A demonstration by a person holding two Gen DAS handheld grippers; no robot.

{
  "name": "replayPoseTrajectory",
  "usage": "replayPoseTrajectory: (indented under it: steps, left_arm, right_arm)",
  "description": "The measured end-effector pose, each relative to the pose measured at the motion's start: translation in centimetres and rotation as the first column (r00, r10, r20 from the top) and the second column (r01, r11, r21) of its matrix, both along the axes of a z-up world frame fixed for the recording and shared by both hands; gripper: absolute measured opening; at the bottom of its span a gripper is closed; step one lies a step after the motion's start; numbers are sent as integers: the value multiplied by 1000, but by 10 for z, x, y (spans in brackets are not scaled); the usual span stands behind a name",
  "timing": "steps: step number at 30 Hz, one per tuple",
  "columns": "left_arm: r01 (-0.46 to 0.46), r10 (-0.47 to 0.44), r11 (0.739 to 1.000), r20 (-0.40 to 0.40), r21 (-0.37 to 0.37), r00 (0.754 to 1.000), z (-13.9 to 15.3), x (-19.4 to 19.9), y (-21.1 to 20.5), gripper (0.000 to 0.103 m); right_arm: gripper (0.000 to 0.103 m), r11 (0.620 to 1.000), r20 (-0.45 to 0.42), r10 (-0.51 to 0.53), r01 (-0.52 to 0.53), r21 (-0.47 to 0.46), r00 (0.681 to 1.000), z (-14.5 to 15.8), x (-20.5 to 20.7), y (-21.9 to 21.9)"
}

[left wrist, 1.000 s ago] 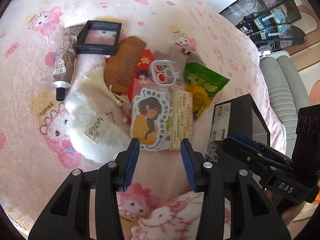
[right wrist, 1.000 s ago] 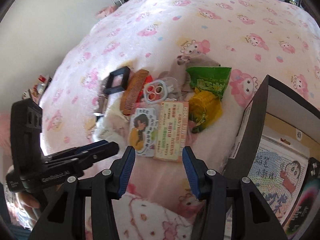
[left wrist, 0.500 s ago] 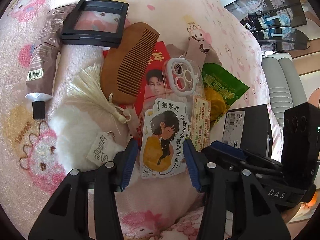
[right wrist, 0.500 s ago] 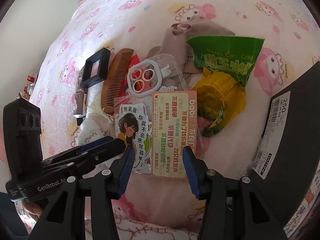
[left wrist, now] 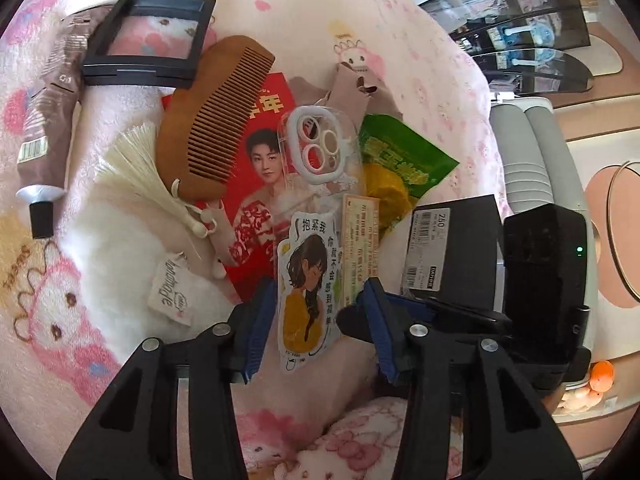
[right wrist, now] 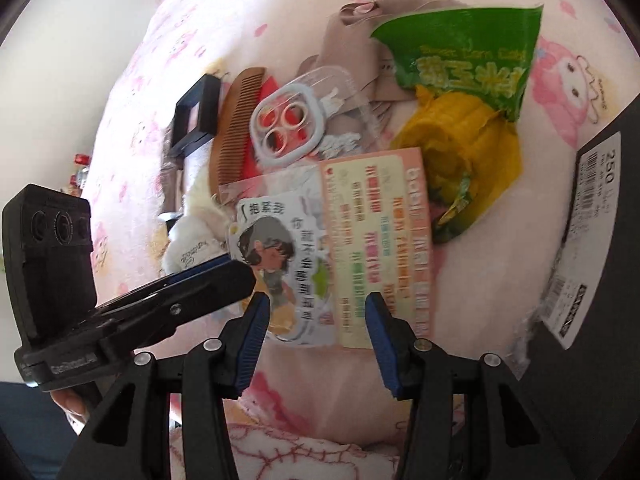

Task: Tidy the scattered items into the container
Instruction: 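Move the left gripper over the cartoon-girl card while the right approaches the orange card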

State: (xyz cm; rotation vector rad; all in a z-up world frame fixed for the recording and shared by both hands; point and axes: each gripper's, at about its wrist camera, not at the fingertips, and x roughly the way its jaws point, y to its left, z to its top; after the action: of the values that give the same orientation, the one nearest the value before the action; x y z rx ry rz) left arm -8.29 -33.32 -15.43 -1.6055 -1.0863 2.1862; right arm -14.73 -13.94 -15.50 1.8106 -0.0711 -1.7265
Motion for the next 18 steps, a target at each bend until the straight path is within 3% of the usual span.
replayPoseTrajectory:
  steps: [3,5,7,12,18]
  left_arm:
    - [-14,18,996,49,-89,999,-9,-2,0,46]
    - [-20,24,997,62,-69,998,-14,-6,0,46]
    - [-7,12,996,52,-92,999,-10,-10,3,46]
    - [-14,21,992,61,-124,998,-8,-22,8,47]
    - [-26,28,998,23,-61,999,-6,-12,0,47]
  right_arm:
    - [46,997,-83,-23,29,72,996,4,1,1]
    - [46,991,-139,-59,75,113,989,8,-2,2]
    - [55,984,-156,-87,109,140,984,8,-10,4]
    - [60,984,-68,-80,90,155,994,-13,-22,-3]
    - [47,997,-33,-63,64,48,997,-8,-17,0]
